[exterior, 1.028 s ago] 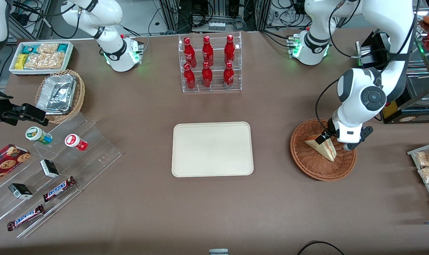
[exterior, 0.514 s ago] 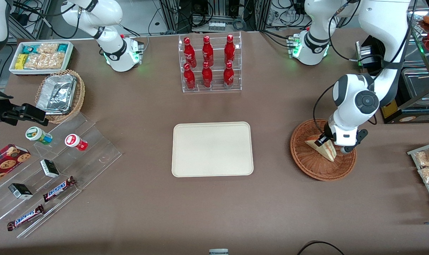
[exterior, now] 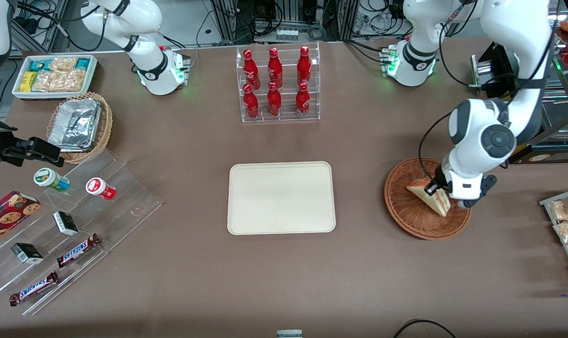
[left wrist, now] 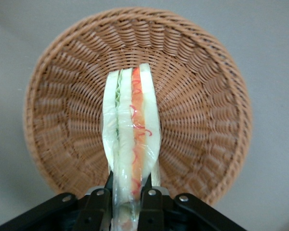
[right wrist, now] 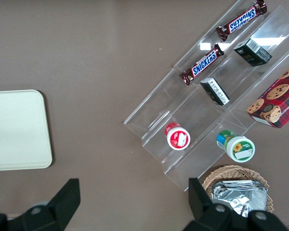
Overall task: Place sandwich from basket to tray
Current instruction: 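Lift the sandwich and carry it over the cream tray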
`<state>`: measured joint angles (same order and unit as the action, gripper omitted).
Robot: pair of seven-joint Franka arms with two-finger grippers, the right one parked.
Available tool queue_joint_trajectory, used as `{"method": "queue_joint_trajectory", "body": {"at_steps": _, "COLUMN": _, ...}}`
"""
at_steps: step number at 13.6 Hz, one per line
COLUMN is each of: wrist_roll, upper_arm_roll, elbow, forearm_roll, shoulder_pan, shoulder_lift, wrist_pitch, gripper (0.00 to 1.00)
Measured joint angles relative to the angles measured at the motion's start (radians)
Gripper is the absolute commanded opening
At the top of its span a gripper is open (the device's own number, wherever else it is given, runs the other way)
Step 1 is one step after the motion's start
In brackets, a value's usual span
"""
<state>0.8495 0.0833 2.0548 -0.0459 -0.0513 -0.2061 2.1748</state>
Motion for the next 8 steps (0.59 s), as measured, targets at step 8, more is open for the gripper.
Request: {"method": "queue_joint_trajectory", "body": {"at_steps": 8, "wrist_roll": 0.021, "upper_arm_roll": 0.025, "elbow": -0.316, "forearm_roll": 0.001, "shoulder_pan": -0.31, "shoulder_lift": 0.011, "wrist_pitch": -0.376, "gripper": 0.0}}
